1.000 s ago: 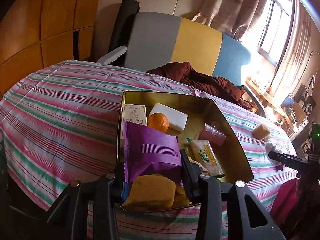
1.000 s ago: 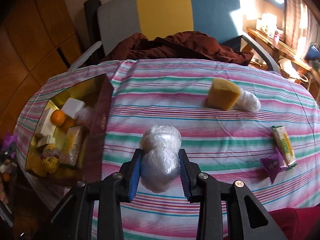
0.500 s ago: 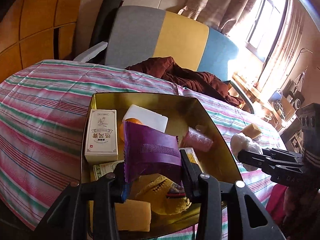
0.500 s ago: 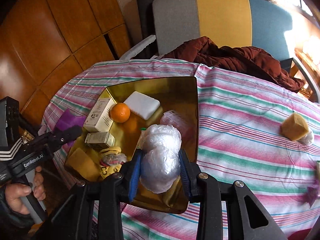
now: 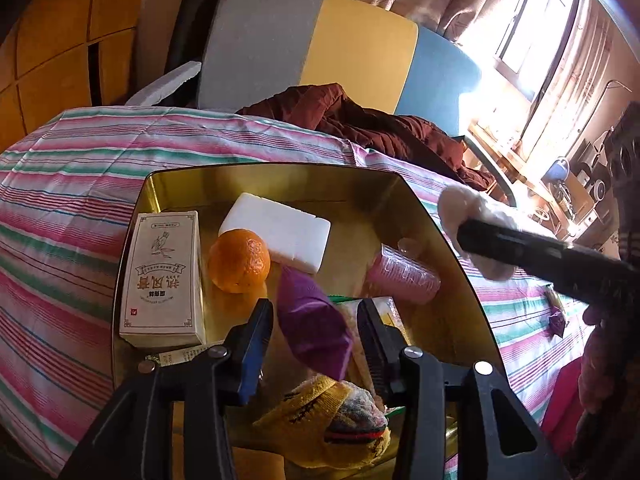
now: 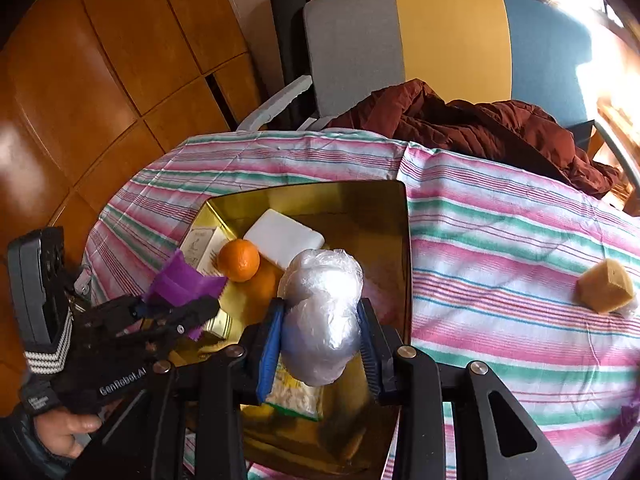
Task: Organize objects
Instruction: 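Release the purple packet and wrapped ball into the gold tray, then withdraw both tools from the gold tray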
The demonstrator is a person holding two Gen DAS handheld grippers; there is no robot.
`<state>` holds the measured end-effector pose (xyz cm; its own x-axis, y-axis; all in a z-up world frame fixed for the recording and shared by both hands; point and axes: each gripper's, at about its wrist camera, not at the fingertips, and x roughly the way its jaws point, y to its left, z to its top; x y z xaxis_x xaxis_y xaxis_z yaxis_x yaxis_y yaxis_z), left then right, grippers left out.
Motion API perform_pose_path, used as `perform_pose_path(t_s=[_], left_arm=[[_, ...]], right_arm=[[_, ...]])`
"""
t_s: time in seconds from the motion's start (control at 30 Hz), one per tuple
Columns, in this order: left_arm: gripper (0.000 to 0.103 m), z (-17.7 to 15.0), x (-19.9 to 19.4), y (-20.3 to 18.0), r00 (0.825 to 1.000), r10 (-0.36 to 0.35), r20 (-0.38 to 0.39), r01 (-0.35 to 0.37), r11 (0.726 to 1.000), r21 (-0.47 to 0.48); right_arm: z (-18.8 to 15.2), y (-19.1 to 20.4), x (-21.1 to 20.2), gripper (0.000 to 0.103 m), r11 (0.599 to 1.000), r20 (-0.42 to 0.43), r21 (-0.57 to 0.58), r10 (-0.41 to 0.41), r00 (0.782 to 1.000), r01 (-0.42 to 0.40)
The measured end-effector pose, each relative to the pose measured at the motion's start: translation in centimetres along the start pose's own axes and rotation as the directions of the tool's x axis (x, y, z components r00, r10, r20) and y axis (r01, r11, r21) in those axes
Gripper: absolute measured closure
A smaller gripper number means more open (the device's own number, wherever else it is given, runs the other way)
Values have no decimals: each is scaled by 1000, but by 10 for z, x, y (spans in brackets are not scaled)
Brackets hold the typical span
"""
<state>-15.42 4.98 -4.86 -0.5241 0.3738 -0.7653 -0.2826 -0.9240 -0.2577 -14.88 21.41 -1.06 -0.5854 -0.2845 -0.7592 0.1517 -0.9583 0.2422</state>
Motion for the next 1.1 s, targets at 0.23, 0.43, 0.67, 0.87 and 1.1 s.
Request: perform_pose_path(t_s=[0.23,0.43,0.67,0.87,1.1], left_arm=[[55,-4,2,9,1000,3,-18,-4,999,-34],[55,-13,-5,9,1000,2,-18,-2,999,-48],[55,-23,-23,3,1000,26,6,-26,999,-46],[55,-32,-39,-1,998,56,31,-55,998,-26],[55,-41,-58,-6,992,107,70,-107,994,0]], right_arm=[[35,1,31,53,999,26,38,-13,1000,12],[19,1,32,47,998,-1,62,0,1000,1],[-7,12,15,24,998,4,64,-15,1000,15],[-25,21,-2,10,997,26,57,-44,999,42],[-43,24,-15,0,995,31,71,-77,997,75]])
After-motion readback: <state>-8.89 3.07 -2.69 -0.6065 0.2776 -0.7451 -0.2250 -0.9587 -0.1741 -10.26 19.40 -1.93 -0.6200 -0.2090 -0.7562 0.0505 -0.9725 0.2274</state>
